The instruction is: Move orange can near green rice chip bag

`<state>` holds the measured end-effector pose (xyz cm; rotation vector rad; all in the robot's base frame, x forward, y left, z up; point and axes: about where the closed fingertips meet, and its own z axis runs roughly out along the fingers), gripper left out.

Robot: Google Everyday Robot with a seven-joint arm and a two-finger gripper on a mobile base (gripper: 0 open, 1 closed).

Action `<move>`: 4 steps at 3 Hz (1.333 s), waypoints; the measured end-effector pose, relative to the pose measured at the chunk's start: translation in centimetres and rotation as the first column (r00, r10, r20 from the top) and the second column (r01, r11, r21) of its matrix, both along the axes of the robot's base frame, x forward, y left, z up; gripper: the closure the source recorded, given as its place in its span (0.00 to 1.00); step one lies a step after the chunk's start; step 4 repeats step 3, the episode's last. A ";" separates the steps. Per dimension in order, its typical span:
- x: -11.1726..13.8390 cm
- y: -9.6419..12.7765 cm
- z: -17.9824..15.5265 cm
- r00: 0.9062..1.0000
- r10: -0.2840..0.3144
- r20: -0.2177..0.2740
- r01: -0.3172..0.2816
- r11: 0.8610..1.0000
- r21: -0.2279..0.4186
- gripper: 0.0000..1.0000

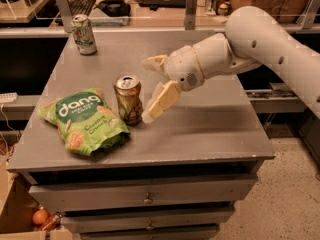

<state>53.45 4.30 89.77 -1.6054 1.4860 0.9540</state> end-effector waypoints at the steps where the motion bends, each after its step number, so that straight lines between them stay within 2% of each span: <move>1: 2.2 -3.9 2.5 0.995 -0.069 0.066 0.069 0.998 0.003 0.00; 2: 5.5 -8.3 5.8 0.979 -0.131 0.154 0.134 0.991 -0.005 0.00; 3: 9.5 -13.7 10.2 0.931 -0.248 0.267 0.257 0.966 0.001 0.00; 4: 9.5 -13.7 10.2 0.931 -0.248 0.267 0.257 0.966 0.001 0.00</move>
Offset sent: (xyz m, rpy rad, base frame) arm 0.1074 -0.1583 0.1251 -0.0226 -0.3078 -0.2510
